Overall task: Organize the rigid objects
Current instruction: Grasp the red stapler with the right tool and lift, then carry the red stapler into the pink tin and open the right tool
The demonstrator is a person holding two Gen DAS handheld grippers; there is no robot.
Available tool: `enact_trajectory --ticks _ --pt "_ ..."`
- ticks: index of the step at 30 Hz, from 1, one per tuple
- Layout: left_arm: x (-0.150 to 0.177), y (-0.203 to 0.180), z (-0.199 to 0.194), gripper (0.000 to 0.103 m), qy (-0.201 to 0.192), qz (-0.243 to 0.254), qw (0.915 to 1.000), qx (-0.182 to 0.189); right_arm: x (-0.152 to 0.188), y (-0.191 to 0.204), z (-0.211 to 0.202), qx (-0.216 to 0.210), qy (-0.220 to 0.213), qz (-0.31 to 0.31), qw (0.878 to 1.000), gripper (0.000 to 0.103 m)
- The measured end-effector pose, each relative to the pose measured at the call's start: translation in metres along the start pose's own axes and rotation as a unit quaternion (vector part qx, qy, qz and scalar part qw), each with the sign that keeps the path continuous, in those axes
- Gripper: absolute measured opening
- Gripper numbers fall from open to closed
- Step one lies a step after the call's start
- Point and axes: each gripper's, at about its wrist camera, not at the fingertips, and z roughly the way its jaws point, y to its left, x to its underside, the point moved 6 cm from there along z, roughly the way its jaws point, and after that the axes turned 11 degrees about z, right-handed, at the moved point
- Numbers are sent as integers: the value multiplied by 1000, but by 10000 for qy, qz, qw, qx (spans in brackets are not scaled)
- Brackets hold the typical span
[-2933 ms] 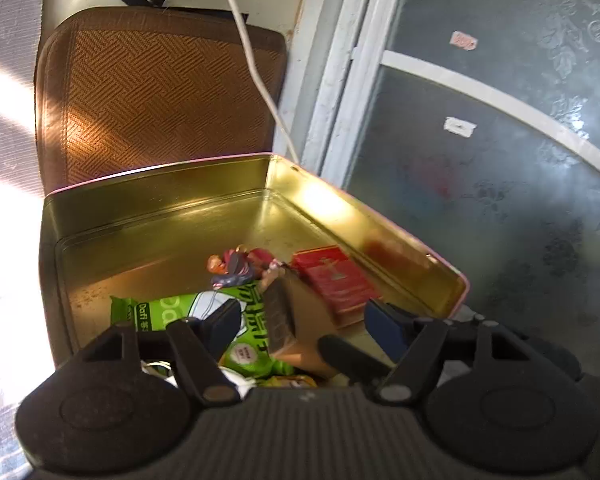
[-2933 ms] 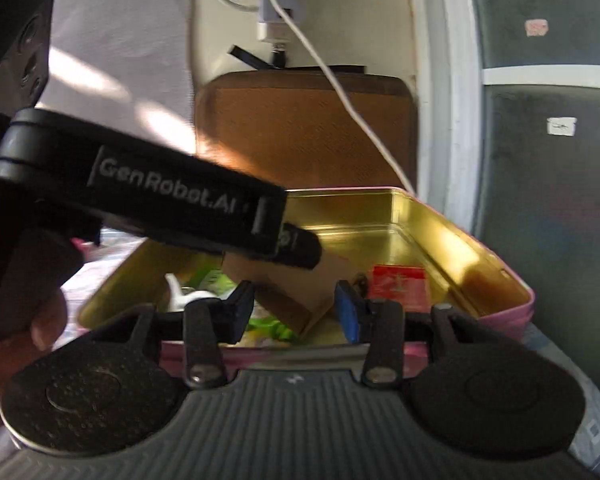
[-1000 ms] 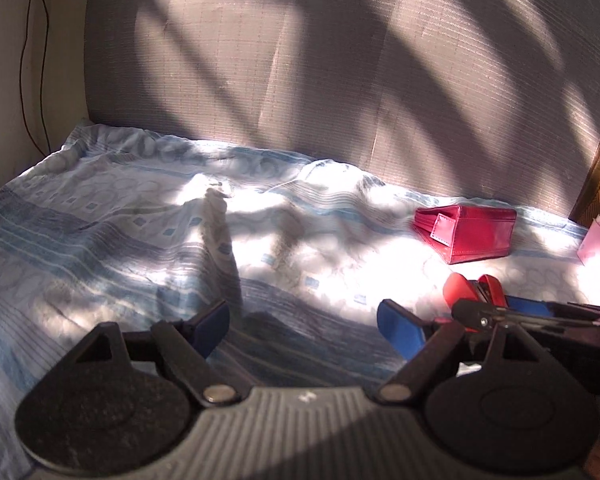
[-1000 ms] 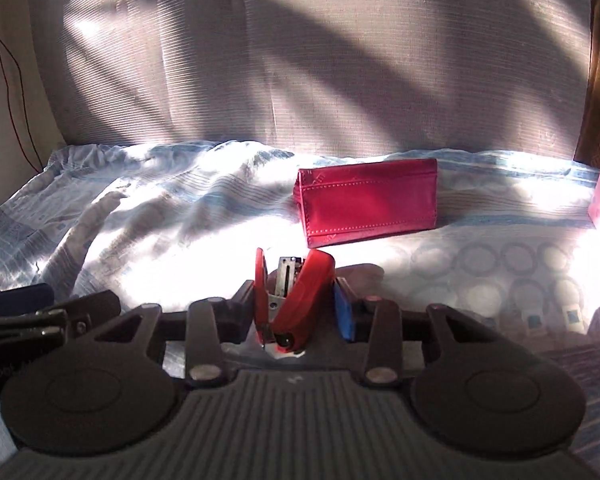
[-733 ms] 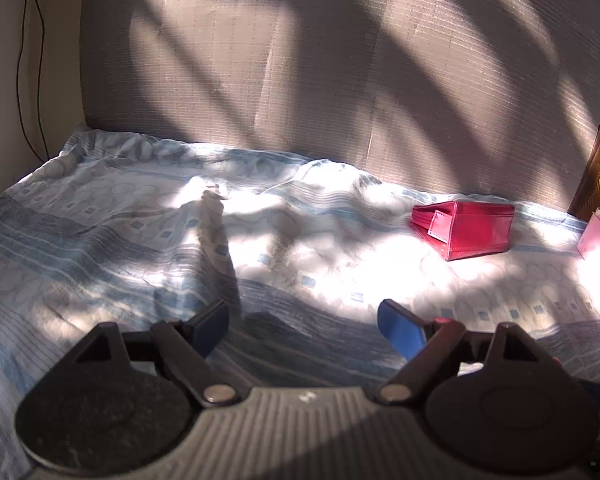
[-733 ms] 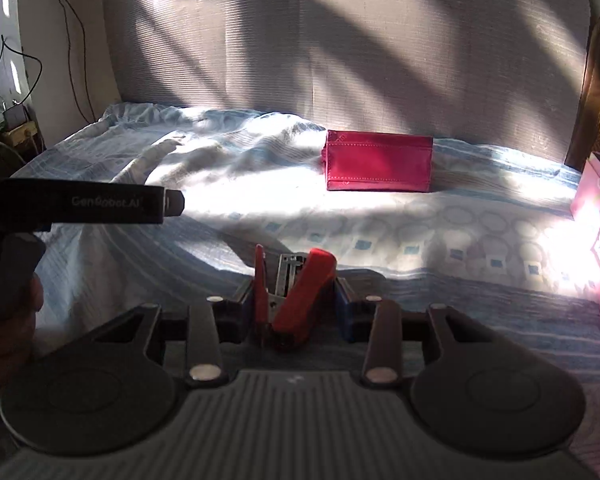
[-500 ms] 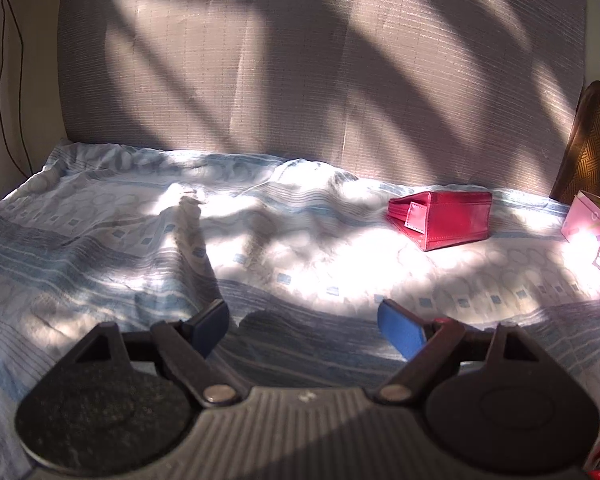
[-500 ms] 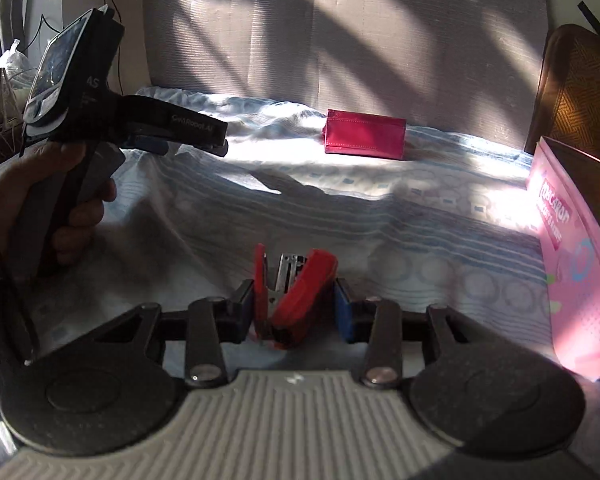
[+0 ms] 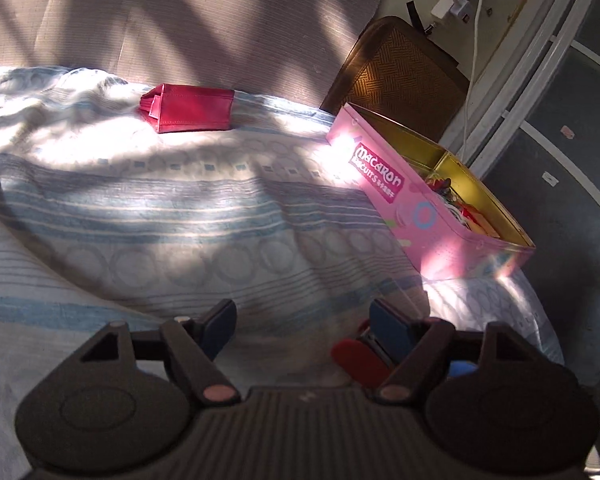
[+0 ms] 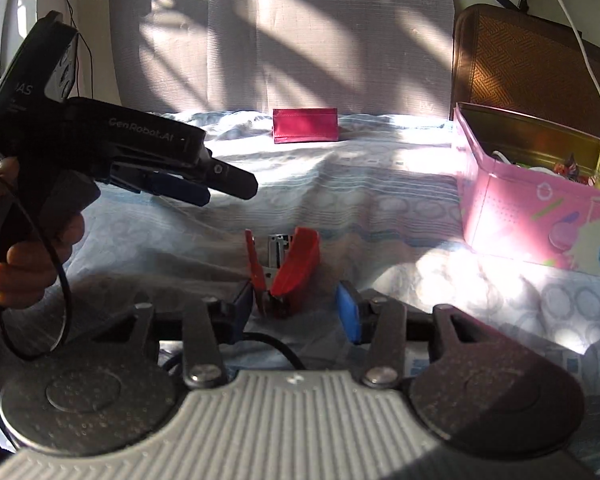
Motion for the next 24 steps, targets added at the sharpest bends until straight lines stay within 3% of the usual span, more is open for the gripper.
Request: enact_trajectory --ticks 3,5,6,8,9,11,18,22,24 --pt "3 -15 2 75 161 -174 9994 234 0 1 3 -60 42 5 10000 51" --pt "5 -22 12 73 307 -72 9993 202 2 1 5 -130 88 14 9999 47" --pt "6 -25 17 69 283 17 9995 155 2 1 5 -174 80 -2 9998 36" --pt "4 -31 23 64 197 210 9996 23 3 0 3 -232 58 72 9997 36" --pt "2 -34 25 51 237 183 9995 101 3 -2 2 -282 48 161 9995 35" --pt "-2 -37 30 48 309 4 9991 285 2 -7 -2 -302 -21 291 9991 34" --pt "-68 -90 37 48 -216 672 9958 587 -38 -32 -35 -12 -1135 442 9926 34" --pt "-111 -124 68 50 -336 985 9918 745 -68 -66 -43 441 -1684 436 9838 35" --pt "-126 -137 91 50 -288 1108 9905 761 -77 -90 -41 613 -1759 566 9809 35"
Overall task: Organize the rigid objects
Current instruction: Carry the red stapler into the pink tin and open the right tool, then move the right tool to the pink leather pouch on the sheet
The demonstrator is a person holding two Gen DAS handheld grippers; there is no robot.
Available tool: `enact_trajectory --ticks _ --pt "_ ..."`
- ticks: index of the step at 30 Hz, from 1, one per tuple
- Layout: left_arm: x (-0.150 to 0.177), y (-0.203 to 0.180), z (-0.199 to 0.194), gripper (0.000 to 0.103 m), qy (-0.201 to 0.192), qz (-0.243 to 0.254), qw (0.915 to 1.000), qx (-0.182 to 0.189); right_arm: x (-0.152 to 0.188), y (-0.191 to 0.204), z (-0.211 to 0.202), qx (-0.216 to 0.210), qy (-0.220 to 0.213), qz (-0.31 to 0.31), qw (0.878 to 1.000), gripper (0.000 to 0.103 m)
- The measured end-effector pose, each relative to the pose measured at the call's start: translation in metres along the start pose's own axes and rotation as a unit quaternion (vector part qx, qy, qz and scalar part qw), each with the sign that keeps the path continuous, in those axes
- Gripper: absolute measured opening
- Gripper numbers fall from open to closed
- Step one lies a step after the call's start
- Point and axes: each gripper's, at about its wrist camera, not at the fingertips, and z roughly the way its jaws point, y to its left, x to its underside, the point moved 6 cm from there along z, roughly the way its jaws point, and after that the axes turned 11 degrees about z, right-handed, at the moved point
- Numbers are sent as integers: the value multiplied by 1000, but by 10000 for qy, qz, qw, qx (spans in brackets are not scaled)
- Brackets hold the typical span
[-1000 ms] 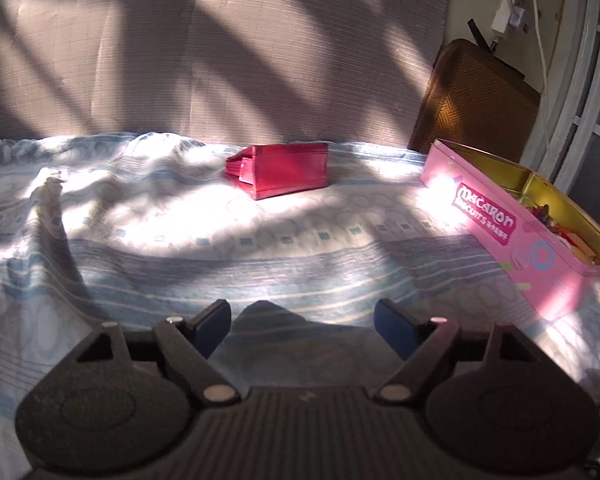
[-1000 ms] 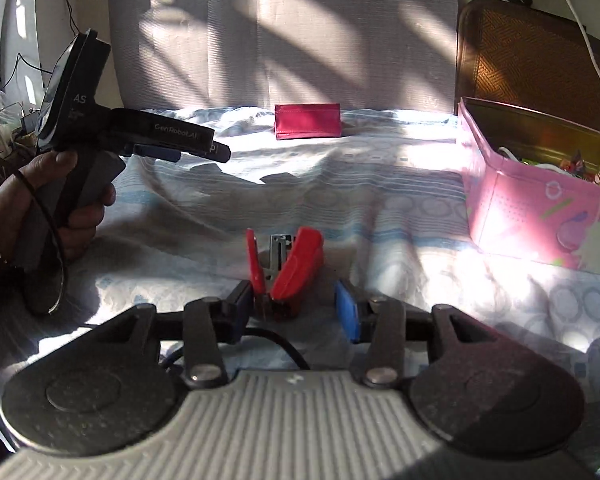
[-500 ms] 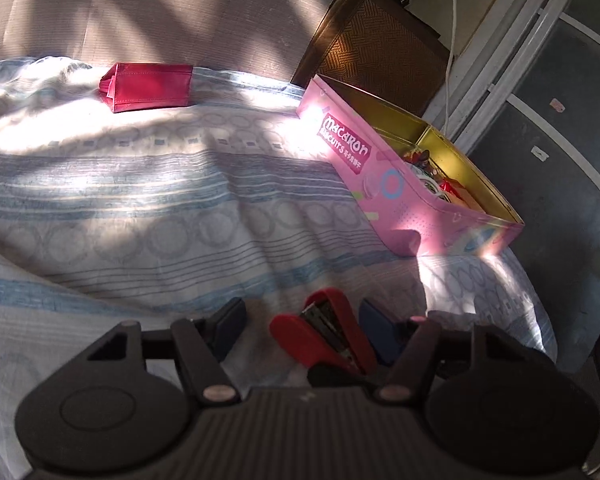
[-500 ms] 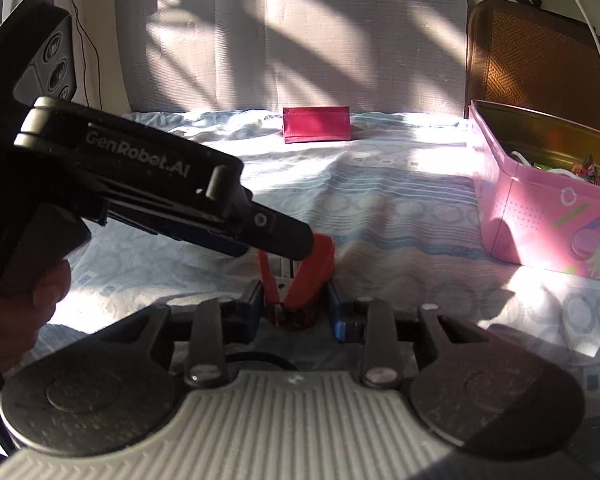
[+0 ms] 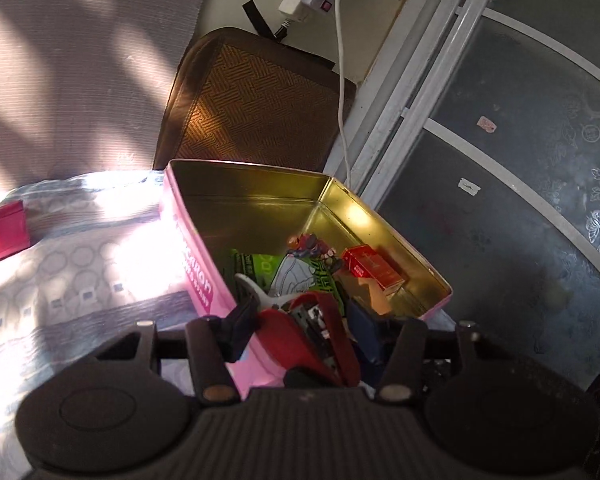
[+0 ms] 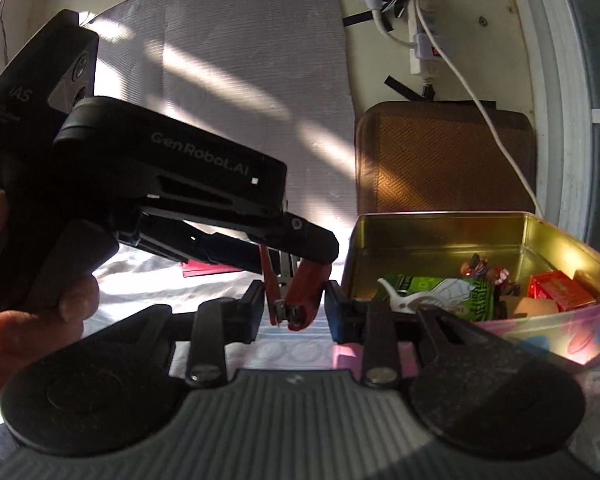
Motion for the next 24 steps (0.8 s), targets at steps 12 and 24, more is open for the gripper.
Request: enact_trajectory --ticks 12,24 --pt "-31 17 111 70 344 -75 9973 -649 -11 -91 77 1410 21 460 9889 38" --pt "27 89 -26 76 -348 -201 9910 -1276 -16 -52 19 998 -709 704 9900 38"
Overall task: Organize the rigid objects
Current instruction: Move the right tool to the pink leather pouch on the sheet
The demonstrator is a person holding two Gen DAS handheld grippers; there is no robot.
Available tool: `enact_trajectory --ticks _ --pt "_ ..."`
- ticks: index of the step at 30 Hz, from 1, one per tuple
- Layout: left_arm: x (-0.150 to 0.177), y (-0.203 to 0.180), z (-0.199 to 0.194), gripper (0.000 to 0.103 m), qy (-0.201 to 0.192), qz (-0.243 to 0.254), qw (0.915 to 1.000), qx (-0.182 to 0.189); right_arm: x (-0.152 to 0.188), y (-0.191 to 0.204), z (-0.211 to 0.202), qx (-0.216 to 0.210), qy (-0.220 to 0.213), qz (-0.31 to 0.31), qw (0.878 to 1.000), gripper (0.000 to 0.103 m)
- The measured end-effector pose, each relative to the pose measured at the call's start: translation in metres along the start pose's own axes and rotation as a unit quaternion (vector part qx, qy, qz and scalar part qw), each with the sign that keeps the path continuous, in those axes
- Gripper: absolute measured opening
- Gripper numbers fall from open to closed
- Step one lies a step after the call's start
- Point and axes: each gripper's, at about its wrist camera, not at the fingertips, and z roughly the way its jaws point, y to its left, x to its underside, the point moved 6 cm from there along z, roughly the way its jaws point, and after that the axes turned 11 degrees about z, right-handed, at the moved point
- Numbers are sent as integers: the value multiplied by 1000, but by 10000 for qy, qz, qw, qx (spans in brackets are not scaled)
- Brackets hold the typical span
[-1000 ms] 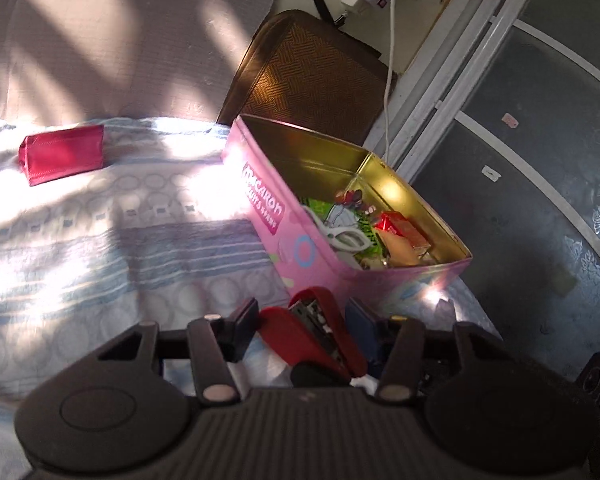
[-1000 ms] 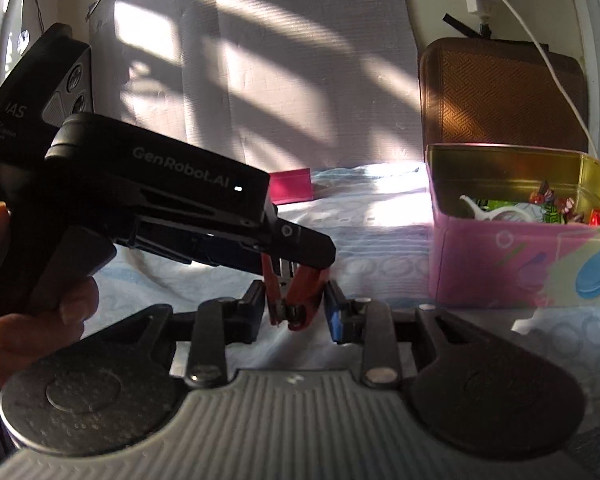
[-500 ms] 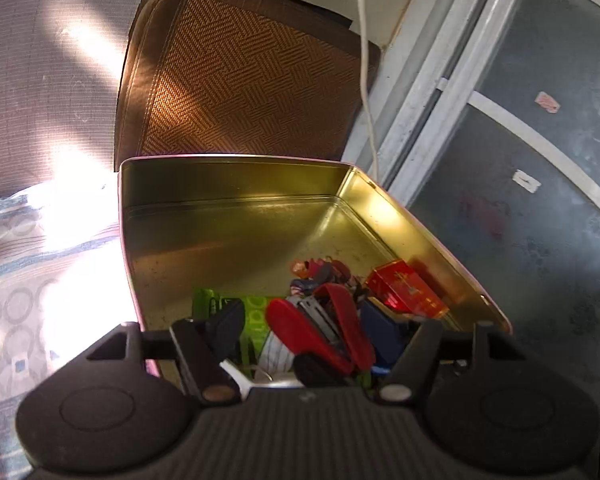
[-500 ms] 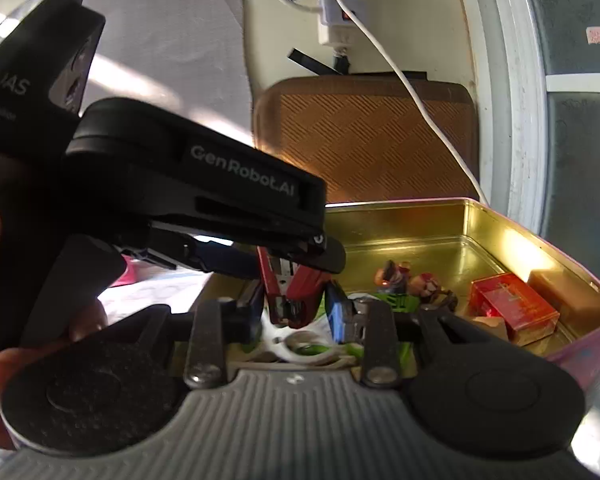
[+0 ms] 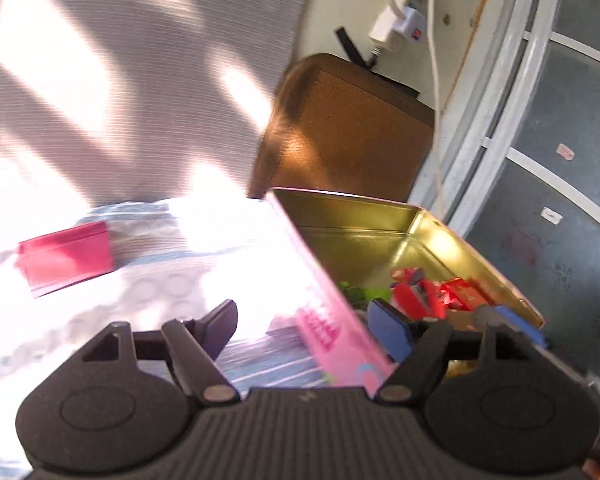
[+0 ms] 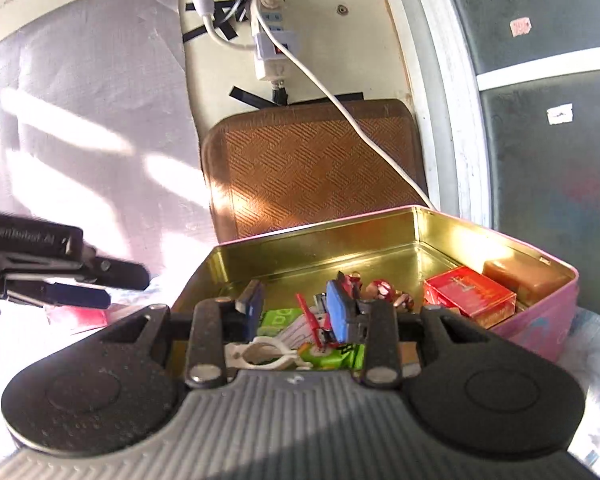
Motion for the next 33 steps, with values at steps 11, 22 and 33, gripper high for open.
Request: enact_trajectory --ticks 11,22,33 --pt "77 165 -57 76 329 -437 9646 -2579 59 144 38 -1663 1555 -585 9720 51" --pt "84 206 -69 81 122 -1588 9614 -2244 65 243 195 -1400 2034 -662 9668 84" --pt "86 239 -84 82 -150 -2322 9470 -2214 95 214 208 -1529 3434 570 9249 24"
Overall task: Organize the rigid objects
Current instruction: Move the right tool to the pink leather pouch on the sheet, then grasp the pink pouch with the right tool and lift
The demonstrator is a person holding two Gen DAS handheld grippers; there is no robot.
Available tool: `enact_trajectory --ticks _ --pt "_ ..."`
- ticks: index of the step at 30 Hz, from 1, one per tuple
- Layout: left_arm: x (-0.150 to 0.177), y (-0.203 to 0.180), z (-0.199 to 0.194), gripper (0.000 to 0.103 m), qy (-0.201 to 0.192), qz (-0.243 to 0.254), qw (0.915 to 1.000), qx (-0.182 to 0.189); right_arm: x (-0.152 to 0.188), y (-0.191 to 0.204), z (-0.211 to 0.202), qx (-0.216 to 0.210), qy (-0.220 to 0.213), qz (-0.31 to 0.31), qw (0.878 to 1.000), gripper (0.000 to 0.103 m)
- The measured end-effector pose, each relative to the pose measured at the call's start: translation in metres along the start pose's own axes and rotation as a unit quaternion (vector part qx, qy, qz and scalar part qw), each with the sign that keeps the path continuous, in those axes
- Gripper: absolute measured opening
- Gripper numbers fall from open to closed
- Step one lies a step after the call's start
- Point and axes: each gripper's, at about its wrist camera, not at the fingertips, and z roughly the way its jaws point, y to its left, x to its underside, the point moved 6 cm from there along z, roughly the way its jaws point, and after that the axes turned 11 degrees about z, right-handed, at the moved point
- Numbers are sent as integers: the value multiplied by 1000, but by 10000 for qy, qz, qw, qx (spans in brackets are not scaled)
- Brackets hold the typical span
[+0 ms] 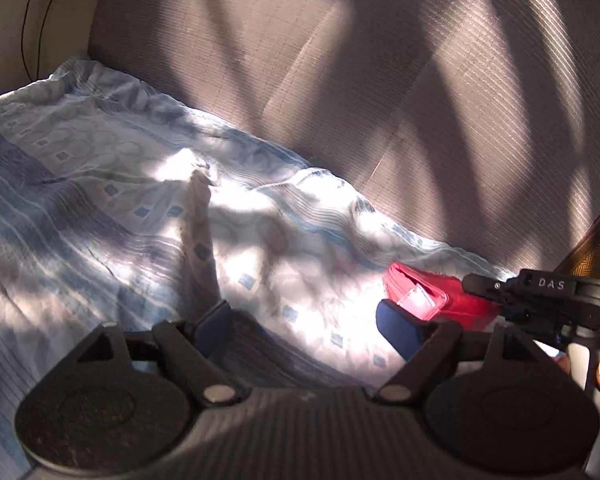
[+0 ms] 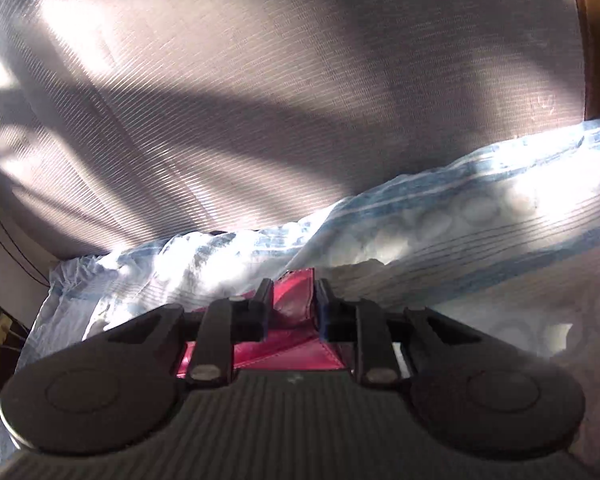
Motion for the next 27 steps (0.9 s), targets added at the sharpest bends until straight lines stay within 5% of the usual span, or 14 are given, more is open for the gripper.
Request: enact_trajectory --ticks 5,13,18,27 --pt "-3 -6 -8 82 -206 66 9996 191 51 5 -55 -340 25 -150 9993 15" --pt "0 -24 -10 82 -147 345 9975 596 133 15 -156 -637 -867 -1288 9858 6" --pt "5 -38 -20 82 -162 578 9927 1045 174 7 -165 -500 -472 -1388 9879 5" --pt "8 -51 -71 90 -445 878 9849 1423 163 12 -190 -622 -856 -1310 9857 14"
